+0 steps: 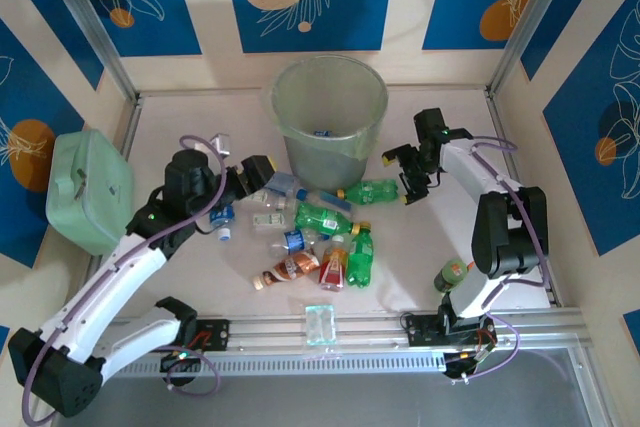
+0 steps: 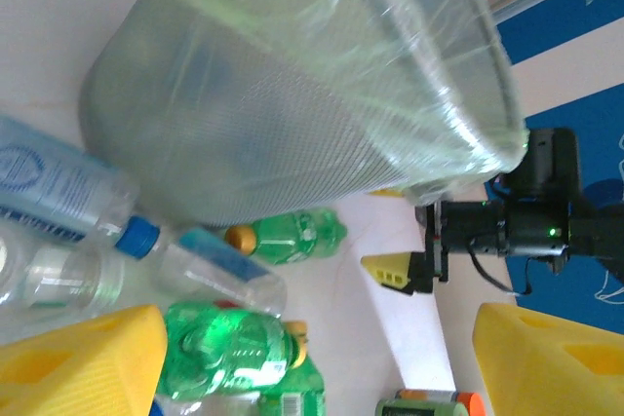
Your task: Put the plastic bottles in the bin
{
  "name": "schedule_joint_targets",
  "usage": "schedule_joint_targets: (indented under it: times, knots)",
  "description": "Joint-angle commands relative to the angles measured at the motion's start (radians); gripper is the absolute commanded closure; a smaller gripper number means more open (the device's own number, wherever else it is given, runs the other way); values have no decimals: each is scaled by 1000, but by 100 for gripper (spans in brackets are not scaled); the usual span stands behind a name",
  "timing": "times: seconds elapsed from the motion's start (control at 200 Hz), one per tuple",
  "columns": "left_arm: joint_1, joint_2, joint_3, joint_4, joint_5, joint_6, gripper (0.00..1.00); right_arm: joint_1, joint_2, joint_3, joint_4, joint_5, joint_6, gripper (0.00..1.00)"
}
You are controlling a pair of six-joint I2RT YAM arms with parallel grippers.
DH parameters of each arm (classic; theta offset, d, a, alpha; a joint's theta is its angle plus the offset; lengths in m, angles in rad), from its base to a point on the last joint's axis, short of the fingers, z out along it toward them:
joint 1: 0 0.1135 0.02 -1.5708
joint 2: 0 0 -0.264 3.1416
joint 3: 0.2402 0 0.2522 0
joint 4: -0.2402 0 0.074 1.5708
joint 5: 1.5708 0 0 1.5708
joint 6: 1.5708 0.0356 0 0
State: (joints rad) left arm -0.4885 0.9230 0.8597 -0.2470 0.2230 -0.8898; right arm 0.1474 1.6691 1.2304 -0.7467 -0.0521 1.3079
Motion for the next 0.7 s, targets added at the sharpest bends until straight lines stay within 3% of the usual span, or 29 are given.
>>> schedule_joint_targets:
  times: [0.0, 0.23, 0.695]
  knots:
    - [2, -54, -16, 4, -13, -25, 19, 17, 30, 9, 20, -23, 58, 9]
    - [2, -53, -29, 17, 5, -36, 20, 24, 59, -58, 108, -40, 124, 12]
    - [3, -64, -36, 15, 1, -35, 21, 29, 150, -73, 106, -6, 137, 17]
